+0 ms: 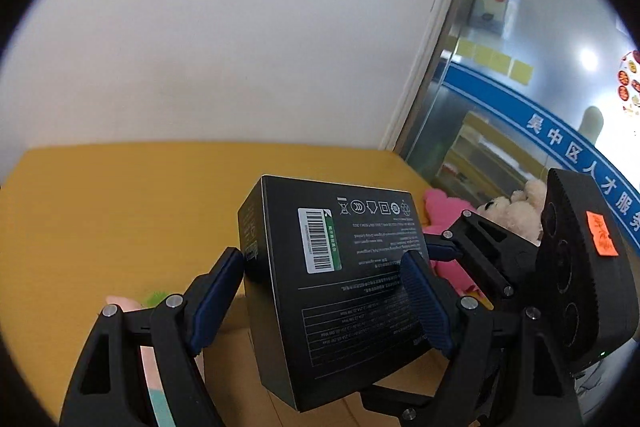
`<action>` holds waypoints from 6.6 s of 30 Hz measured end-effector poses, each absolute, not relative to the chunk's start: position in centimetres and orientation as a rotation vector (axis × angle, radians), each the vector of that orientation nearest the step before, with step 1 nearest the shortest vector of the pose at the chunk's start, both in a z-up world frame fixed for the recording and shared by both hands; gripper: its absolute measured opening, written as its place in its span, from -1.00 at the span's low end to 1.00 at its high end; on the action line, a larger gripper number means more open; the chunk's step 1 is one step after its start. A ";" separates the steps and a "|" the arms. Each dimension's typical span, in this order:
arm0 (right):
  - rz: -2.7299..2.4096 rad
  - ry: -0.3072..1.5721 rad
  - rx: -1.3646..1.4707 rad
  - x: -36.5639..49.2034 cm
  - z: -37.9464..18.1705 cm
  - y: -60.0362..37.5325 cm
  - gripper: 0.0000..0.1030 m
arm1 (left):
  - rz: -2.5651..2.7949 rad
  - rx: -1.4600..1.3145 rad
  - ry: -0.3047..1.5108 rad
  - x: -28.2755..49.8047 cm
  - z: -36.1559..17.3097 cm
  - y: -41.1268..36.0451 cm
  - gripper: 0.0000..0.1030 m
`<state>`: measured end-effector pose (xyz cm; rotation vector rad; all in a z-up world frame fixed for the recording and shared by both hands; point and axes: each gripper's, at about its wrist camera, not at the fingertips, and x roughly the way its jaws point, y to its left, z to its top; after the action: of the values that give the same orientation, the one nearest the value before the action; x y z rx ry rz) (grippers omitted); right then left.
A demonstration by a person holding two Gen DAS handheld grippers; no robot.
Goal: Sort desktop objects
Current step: 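Carry the black box into the cardboard box and open both grippers, then withdraw both grippers from the cardboard box toward the black sunglasses, then close the left and right grippers together on the black sunglasses, then lift the sunglasses with both grippers toward the cardboard box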
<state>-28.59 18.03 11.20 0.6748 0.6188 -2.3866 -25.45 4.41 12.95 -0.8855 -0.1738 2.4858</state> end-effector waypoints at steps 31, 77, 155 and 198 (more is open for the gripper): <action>-2.159 0.348 1.265 -32.5 -8.0 18.8 0.90 | 2.384 -1.499 -0.321 -29.4 1.9 6.0 0.56; -2.872 0.185 0.776 -8.1 11.2 18.1 1.00 | 3.013 -0.773 -0.050 0.7 10.9 0.4 0.75; -2.492 -0.266 1.399 2.6 -2.2 25.7 -0.82 | 1.876 -1.329 -0.232 1.6 -2.3 17.4 -0.59; -2.568 -0.179 1.415 -33.0 4.2 29.4 -0.85 | 1.871 -1.297 -0.325 -32.4 1.6 21.0 -0.82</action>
<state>-32.98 29.39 4.18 1.4146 -0.1791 -2.5680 -32.39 20.99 1.57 -1.2973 -0.3246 1.8713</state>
